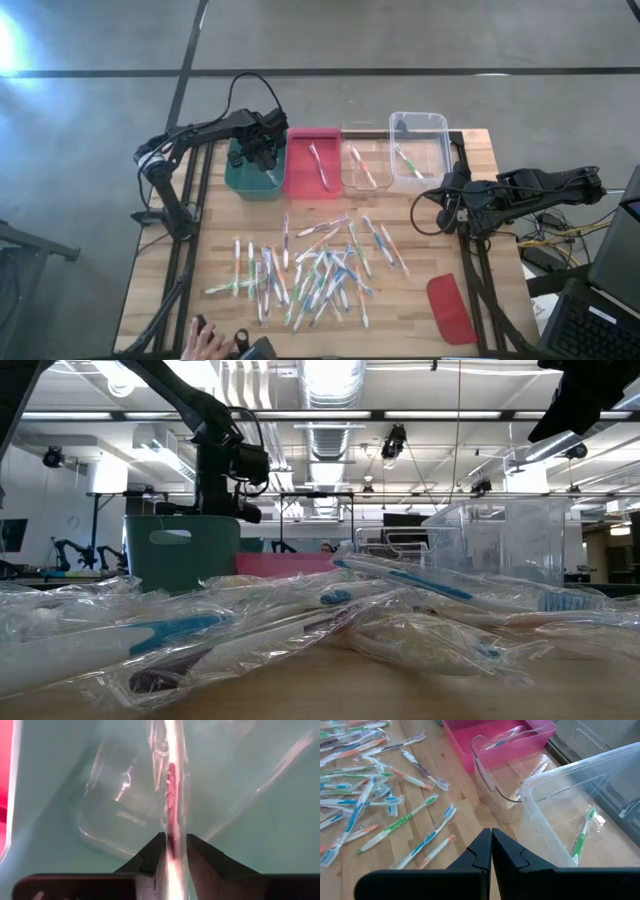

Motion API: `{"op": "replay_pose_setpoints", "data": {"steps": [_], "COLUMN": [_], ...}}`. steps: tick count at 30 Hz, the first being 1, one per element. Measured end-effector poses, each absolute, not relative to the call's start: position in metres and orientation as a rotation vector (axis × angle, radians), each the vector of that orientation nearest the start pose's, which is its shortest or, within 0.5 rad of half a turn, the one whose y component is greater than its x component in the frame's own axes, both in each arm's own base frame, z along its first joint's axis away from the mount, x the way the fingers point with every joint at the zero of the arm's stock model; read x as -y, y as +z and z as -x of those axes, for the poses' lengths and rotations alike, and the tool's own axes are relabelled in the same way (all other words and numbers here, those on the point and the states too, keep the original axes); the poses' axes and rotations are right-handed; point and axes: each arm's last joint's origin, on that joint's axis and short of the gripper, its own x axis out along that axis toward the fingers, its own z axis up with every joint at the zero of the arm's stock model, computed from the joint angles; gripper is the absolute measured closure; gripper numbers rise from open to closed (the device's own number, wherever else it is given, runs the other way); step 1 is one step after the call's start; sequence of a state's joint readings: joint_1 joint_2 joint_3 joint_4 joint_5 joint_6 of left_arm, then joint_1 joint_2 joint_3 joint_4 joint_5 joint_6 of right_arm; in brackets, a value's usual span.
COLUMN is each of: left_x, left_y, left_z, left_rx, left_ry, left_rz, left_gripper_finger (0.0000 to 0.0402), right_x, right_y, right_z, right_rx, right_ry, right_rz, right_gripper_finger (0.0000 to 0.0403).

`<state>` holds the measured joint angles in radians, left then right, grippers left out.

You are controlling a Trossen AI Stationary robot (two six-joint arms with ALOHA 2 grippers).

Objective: Pick & Place Toothbrushes
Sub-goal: Put the violet toothbrush into the green bin, then put the green toothbrush into the white bin

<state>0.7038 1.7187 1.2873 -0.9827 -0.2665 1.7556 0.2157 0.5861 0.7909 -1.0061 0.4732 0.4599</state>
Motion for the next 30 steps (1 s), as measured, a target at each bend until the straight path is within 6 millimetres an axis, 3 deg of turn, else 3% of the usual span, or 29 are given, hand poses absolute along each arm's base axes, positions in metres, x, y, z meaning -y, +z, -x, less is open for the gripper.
{"op": "replay_pose_setpoints", "data": {"steps": [14,21,30], "left_x": [-0.211,-0.199,-0.163], "left_y": [0.226,0.249,0.285], "left_z": [-0.238,-0.235,-0.237], "left_rx": [-1.610,-1.570,-1.458], "left_ry": [-0.622,-0.560,-0.476], "left_rz": [-1.018,-1.074,-1.205], "left_gripper_finger": [0.0308,0.0310,0.0312], "right_x": [-0.007,-0.007,-0.007], "right_y": [0.291,0.291,0.291], "right_z": [-0.093,-0.093,-0.093], "right_rx": [-0.680,-0.680,-0.680], "right_ry": [-0.409,-0.409,-0.408], "right_rz": [-0.164,-0.164,-0.164], "right_gripper_finger": [0.0394,0.0394,0.0394]}}
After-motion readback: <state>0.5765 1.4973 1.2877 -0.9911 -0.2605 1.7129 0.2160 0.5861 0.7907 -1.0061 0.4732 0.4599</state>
